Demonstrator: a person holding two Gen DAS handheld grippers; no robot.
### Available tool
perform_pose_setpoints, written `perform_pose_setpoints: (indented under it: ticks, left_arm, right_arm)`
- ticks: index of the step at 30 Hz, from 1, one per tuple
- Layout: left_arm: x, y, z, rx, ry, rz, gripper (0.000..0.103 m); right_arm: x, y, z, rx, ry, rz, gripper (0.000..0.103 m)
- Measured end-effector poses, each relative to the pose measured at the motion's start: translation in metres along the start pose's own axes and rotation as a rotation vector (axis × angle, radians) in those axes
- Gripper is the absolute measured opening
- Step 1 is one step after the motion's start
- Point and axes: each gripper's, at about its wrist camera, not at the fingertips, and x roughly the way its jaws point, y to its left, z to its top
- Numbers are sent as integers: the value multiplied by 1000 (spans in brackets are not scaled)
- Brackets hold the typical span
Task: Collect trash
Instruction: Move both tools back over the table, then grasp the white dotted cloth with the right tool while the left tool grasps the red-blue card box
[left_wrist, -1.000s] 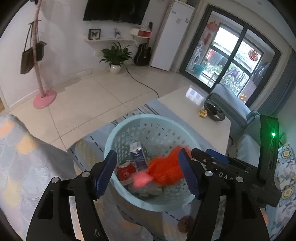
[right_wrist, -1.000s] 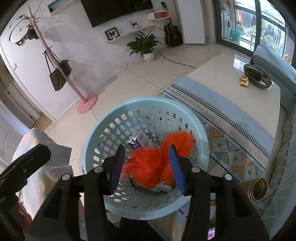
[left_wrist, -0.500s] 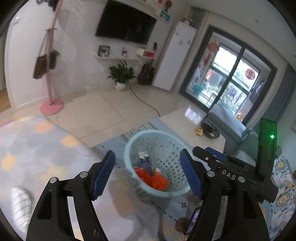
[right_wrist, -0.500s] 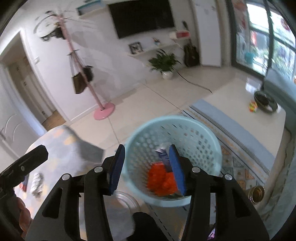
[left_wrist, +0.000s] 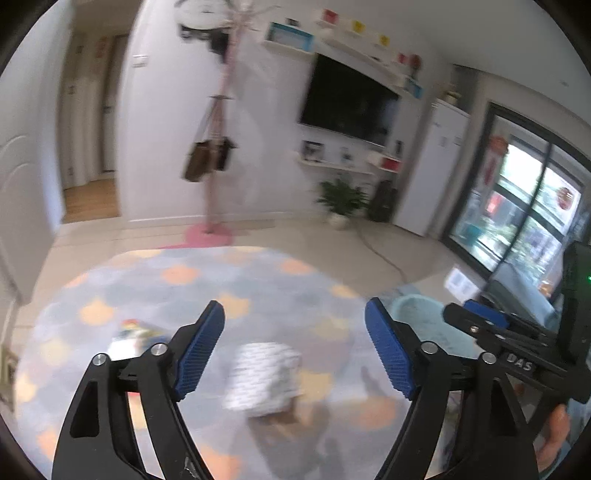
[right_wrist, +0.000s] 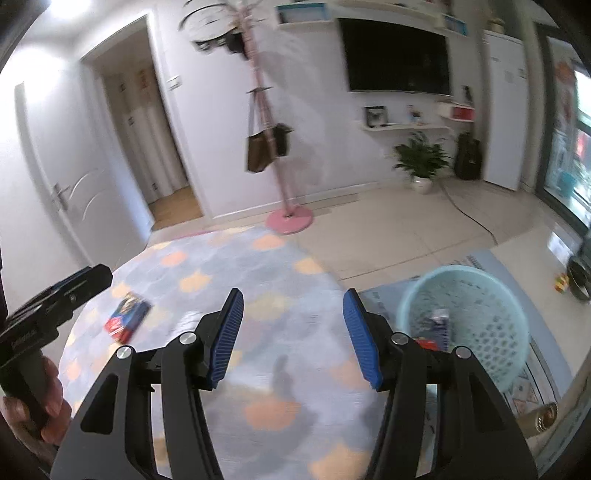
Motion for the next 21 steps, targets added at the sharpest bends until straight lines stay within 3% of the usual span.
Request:
perform_pose_setpoints:
  ticks: [5, 10, 21]
  left_arm:
    - [-10, 61, -9, -33, 10, 154, 86]
    - [5, 110, -20, -60, 74, 217, 87]
    - [51, 135, -47, -23, 212, 239, 87]
  right_arm:
    - [25, 57, -11, -63, 46, 58, 53]
    - [62, 98, -28, -91, 111, 87, 54]
    - [127, 122, -55, -33, 229, 41, 63]
